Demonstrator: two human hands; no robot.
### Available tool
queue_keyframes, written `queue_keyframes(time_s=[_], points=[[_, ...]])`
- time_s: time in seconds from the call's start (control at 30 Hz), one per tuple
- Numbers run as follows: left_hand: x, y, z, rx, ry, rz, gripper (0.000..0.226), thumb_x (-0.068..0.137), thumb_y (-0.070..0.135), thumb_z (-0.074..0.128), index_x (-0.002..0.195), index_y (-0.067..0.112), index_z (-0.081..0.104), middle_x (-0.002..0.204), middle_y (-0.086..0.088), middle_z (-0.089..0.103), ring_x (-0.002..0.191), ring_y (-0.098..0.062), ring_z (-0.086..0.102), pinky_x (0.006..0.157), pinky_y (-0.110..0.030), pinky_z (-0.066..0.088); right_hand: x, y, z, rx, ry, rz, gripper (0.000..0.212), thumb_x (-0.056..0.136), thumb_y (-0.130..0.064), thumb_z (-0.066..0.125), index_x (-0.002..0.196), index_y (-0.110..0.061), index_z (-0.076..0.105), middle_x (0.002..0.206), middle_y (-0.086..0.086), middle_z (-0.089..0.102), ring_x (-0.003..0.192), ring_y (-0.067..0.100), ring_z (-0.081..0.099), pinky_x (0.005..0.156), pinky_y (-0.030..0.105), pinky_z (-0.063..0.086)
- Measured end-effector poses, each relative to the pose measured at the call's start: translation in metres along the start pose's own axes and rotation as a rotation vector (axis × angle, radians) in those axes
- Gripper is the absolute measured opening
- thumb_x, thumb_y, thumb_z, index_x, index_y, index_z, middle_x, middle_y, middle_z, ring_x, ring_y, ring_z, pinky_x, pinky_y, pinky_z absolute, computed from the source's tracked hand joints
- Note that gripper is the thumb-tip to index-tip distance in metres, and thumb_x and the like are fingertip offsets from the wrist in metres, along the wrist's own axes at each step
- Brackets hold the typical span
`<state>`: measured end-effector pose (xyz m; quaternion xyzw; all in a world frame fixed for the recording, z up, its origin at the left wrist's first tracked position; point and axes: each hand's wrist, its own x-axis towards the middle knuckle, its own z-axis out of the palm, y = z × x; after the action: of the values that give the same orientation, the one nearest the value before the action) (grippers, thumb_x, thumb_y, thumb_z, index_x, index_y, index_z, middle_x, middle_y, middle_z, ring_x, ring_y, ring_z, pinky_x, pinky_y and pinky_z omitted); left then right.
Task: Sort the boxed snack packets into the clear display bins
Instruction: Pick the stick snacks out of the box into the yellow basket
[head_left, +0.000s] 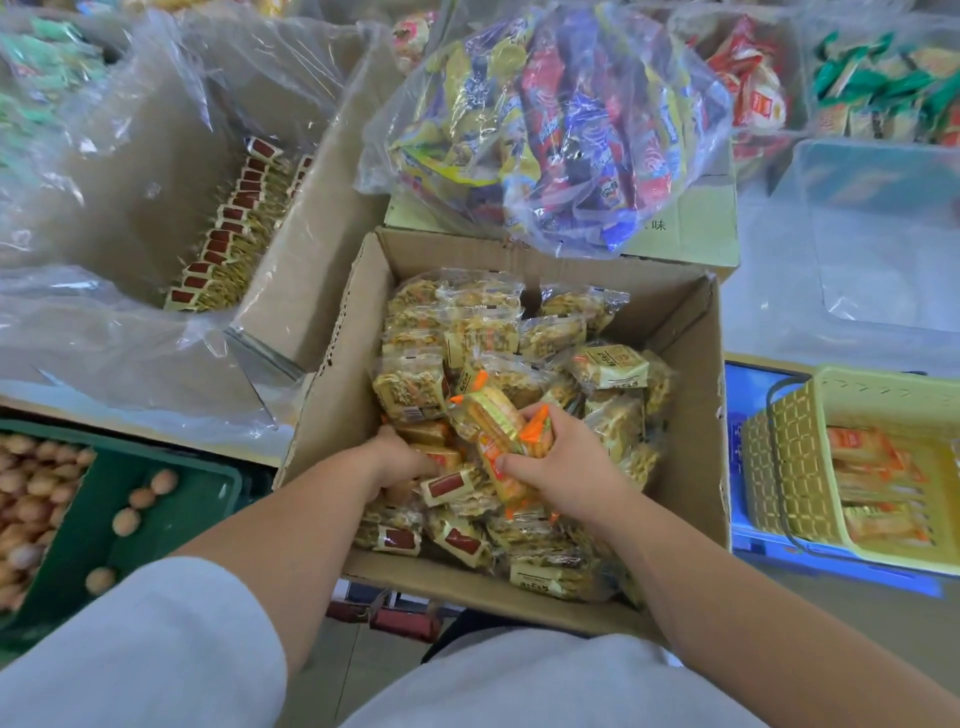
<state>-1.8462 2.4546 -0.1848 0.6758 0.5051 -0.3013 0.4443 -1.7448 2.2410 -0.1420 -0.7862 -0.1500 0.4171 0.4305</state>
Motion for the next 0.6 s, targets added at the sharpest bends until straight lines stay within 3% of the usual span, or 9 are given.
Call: queue_keyframes(time_s=[0.07, 0.13, 0.2, 0.23, 0.37, 0.43, 0.53, 0.6], points=[[0.004, -0.001, 0.002, -0.076, -0.039, -0.012, 0.092, 0.081, 0.031, 0.086, 0.152, 0.015, 0.029, 0.133, -0.012, 0.058, 0.103, -0.027, 0.066, 0.071, -0.034, 0.06, -0.001, 0.001, 0.002, 0.017, 0.006, 0.007, 0.048, 0.072, -0.041, 0.084, 0.111, -0.038, 0.055, 0.092, -0.01, 0.074, 0.073, 0.006, 0.073, 0.068, 0.037, 0.063], [0.008, -0.003, 0.003, -0.093, -0.103, -0.015, 0.049, 0.084, 0.034, 0.083, 0.121, 0.019, 0.053, 0.098, -0.002, 0.072, 0.069, -0.016, 0.074, 0.048, -0.024, 0.055, -0.002, 0.003, 0.002, 0.035, 0.008, 0.012, 0.049, 0.071, -0.043, 0.084, 0.111, -0.039, 0.055, 0.091, -0.011, 0.074, 0.073, 0.005, 0.072, 0.068, 0.036, 0.063], [0.009, -0.003, 0.004, -0.066, -0.16, -0.008, 0.025, 0.088, 0.041, 0.078, 0.096, 0.026, 0.059, 0.073, 0.005, 0.077, 0.061, -0.011, 0.074, 0.053, -0.023, 0.055, -0.002, 0.004, 0.002, 0.048, 0.012, 0.018, 0.049, 0.071, -0.043, 0.084, 0.111, -0.039, 0.055, 0.092, -0.011, 0.074, 0.075, 0.005, 0.073, 0.071, 0.037, 0.063], [0.008, -0.002, 0.005, -0.058, -0.178, -0.001, 0.024, 0.091, 0.044, 0.075, 0.094, 0.027, 0.058, 0.07, 0.007, 0.077, 0.064, -0.011, 0.075, 0.056, -0.023, 0.054, -0.002, 0.004, 0.002, 0.058, 0.012, 0.022, 0.048, 0.072, -0.041, 0.084, 0.11, -0.04, 0.055, 0.093, -0.011, 0.074, 0.076, 0.005, 0.073, 0.072, 0.038, 0.063], [0.011, 0.004, 0.009, -0.038, -0.175, 0.059, 0.035, 0.097, 0.048, 0.065, 0.122, 0.029, 0.05, 0.099, 0.008, 0.062, 0.086, -0.009, 0.059, 0.061, -0.021, 0.042, -0.001, 0.004, 0.001, 0.096, 0.025, 0.038, 0.048, 0.075, -0.035, 0.085, 0.111, -0.039, 0.055, 0.097, -0.009, 0.075, 0.081, 0.009, 0.074, 0.079, 0.042, 0.062], [0.014, 0.006, 0.014, -0.079, -0.152, 0.076, 0.034, 0.099, 0.043, 0.063, 0.127, 0.026, 0.053, 0.1, 0.008, 0.061, 0.088, -0.009, 0.058, 0.063, -0.021, 0.046, -0.001, 0.003, 0.0, 0.103, 0.031, 0.044, 0.05, 0.074, -0.035, 0.085, 0.114, -0.037, 0.055, 0.099, -0.008, 0.075, 0.083, 0.01, 0.074, 0.08, 0.043, 0.062], [0.021, 0.007, 0.021, -0.159, -0.064, 0.08, 0.038, 0.102, 0.029, 0.062, 0.136, 0.011, 0.059, 0.119, -0.004, 0.069, 0.108, -0.022, 0.064, 0.094, -0.033, 0.051, -0.002, 0.003, -0.001, 0.112, 0.038, 0.053, 0.053, 0.071, -0.039, 0.085, 0.115, -0.037, 0.055, 0.101, -0.008, 0.074, 0.085, 0.011, 0.074, 0.081, 0.043, 0.062], [0.021, 0.007, 0.021, -0.239, -0.004, 0.051, 0.037, 0.102, 0.023, 0.062, 0.135, 0.005, 0.06, 0.128, -0.013, 0.068, 0.112, -0.029, 0.065, 0.096, -0.037, 0.053, -0.003, 0.003, -0.001, 0.127, 0.046, 0.063, 0.054, 0.068, -0.041, 0.085, 0.113, -0.038, 0.056, 0.099, -0.008, 0.075, 0.084, 0.012, 0.074, 0.081, 0.044, 0.062]])
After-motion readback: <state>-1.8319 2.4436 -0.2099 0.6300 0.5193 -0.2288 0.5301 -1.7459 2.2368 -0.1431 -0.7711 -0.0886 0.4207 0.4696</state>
